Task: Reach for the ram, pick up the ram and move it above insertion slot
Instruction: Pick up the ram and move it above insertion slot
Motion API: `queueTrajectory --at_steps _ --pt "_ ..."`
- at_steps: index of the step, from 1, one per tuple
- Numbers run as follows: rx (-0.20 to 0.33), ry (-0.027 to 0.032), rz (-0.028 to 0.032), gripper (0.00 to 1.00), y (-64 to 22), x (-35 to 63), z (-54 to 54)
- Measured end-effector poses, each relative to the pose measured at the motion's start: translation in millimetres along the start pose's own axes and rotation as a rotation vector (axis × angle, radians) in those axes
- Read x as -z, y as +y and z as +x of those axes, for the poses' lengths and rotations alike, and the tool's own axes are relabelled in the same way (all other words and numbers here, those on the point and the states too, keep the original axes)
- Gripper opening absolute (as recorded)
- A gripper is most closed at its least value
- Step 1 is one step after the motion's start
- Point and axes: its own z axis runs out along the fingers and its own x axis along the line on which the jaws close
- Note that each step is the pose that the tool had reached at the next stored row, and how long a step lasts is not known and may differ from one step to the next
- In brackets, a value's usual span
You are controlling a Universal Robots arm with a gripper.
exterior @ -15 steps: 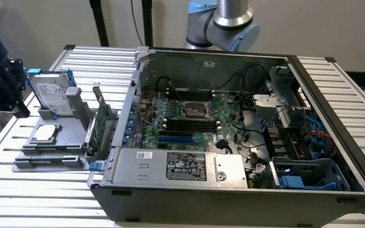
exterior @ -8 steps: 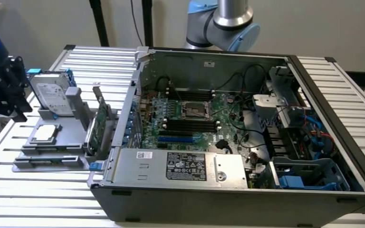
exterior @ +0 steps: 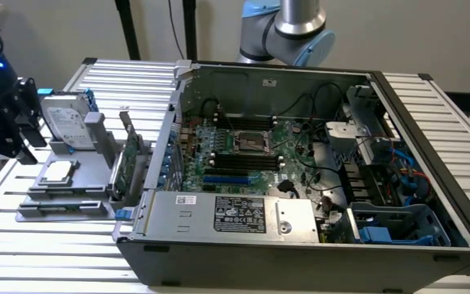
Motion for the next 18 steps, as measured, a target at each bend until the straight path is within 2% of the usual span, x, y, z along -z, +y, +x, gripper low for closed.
queueTrajectory --at_steps 10,18 --pt "-0.026 0.0000 0.0003 0.42 -1.4 -18.0 2.1" --pt "-0.026 -0.0001 0.0004 0.42 -1.1 -32.6 10.4"
